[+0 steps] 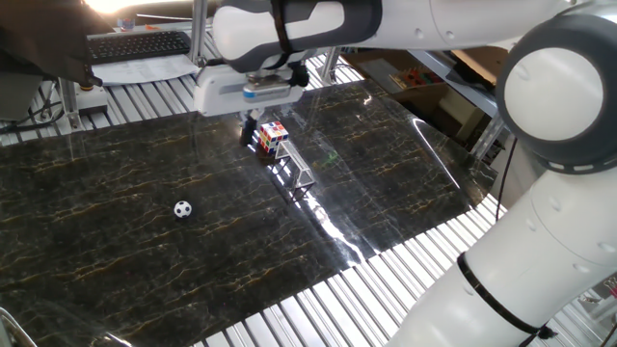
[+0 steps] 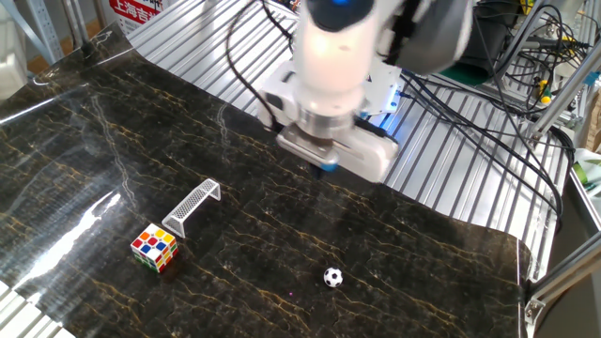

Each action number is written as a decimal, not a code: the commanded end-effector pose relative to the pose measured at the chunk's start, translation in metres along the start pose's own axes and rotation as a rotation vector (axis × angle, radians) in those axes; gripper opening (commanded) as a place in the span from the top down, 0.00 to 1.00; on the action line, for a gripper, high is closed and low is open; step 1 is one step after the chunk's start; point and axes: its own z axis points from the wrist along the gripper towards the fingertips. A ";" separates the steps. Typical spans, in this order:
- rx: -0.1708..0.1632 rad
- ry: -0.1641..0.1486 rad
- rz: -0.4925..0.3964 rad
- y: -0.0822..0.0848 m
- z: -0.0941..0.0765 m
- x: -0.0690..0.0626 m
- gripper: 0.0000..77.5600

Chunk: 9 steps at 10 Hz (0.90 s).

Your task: Push the soccer ball into the goal

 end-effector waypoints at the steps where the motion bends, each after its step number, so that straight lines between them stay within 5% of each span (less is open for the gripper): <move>1: -0.002 0.001 0.064 0.042 0.005 0.009 1.00; 9: -0.010 -0.031 0.090 0.061 0.033 0.006 1.00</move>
